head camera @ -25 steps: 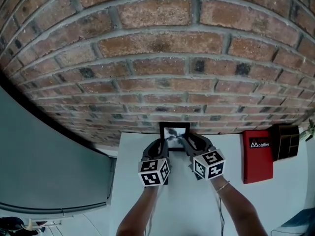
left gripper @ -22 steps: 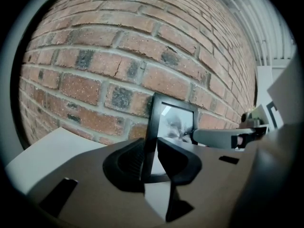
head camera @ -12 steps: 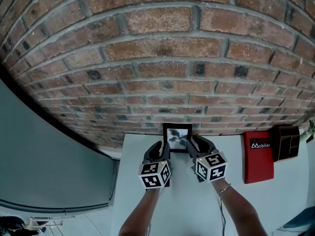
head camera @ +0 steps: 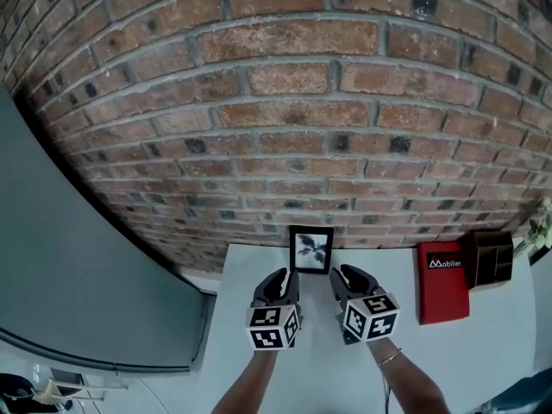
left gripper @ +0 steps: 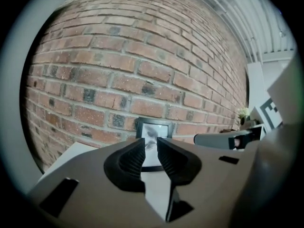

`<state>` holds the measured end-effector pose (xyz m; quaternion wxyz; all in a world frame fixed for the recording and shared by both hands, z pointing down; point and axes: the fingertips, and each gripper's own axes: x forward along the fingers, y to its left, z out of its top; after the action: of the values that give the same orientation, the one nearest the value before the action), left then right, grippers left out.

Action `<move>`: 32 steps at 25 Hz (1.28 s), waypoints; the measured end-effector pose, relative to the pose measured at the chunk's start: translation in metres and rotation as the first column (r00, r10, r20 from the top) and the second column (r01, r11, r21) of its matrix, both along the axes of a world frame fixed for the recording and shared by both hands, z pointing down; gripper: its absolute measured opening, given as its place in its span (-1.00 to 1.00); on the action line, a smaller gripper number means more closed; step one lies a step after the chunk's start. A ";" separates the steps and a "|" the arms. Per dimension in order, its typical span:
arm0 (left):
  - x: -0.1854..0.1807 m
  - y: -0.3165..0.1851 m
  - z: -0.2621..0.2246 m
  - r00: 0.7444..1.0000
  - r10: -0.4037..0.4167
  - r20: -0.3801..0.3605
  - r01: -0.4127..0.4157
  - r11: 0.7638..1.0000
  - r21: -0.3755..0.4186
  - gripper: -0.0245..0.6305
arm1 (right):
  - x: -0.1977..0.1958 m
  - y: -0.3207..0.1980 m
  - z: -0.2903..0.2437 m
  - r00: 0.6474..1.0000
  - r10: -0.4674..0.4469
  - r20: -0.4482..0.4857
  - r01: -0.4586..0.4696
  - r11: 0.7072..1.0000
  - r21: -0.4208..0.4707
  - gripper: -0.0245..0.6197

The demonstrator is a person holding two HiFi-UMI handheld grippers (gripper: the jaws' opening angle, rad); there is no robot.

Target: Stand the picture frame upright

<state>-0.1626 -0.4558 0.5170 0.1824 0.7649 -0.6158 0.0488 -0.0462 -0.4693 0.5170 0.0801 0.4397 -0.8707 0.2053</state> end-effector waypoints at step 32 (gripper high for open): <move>0.024 0.191 -0.055 1.000 0.001 0.023 -0.002 1.000 0.031 -0.94 | 0.083 0.201 -0.047 0.997 0.070 0.039 -0.069 0.998 -0.012 -0.91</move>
<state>-0.1389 -0.2651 0.4623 0.1634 0.7676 -0.6178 0.0482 0.0366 -0.2680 0.4705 0.0579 0.4652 -0.8552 0.2210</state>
